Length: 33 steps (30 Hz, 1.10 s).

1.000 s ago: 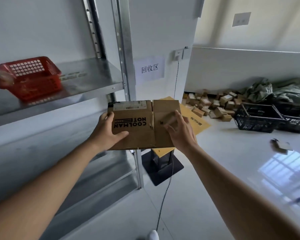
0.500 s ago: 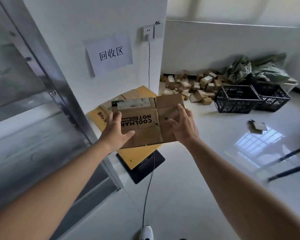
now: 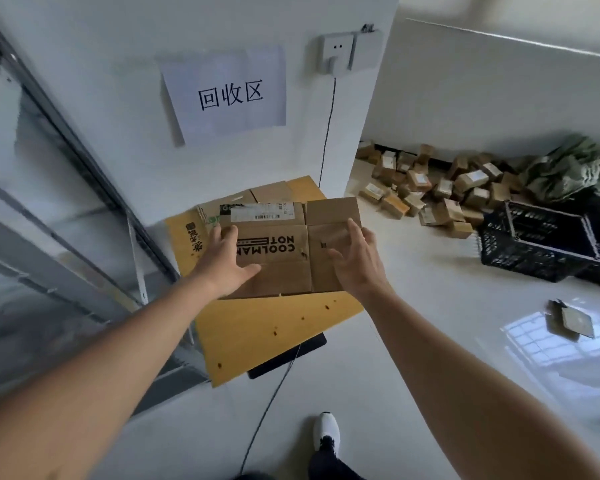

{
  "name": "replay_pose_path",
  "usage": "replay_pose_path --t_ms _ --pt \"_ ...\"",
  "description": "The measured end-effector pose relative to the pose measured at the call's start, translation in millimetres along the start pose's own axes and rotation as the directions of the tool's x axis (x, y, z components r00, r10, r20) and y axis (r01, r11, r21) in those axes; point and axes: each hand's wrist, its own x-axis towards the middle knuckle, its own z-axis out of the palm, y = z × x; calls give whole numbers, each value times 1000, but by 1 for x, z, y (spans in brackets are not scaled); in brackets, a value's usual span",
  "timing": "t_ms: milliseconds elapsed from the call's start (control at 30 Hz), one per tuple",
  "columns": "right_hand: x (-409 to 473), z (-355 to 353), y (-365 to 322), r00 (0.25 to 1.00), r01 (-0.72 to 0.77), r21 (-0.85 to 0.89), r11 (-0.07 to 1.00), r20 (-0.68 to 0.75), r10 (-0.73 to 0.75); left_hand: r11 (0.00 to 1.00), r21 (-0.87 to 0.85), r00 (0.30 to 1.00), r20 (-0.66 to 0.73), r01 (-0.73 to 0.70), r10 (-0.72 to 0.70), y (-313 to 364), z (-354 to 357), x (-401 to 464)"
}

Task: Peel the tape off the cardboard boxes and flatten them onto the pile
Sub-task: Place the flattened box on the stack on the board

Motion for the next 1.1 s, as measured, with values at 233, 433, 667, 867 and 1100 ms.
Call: replay_pose_path --t_ms 233,433,667,867,1100 --pt "84 22 13 983 86 -23 996 168 -81 984 -65 983 -67 168 -172 3 24 50" --pt "145 66 13 961 99 -42 994 262 -84 969 -101 966 -108 225 -236 -14 35 102" --pt "217 128 7 945 64 -110 992 325 -25 943 -130 944 -85 306 -318 -55 58 185" --pt "270 182 6 933 43 -145 989 359 12 913 -178 924 -43 367 -379 -92 78 245" --pt "321 225 -3 929 92 -191 977 371 -15 898 -199 911 -48 392 -409 -121 90 285"
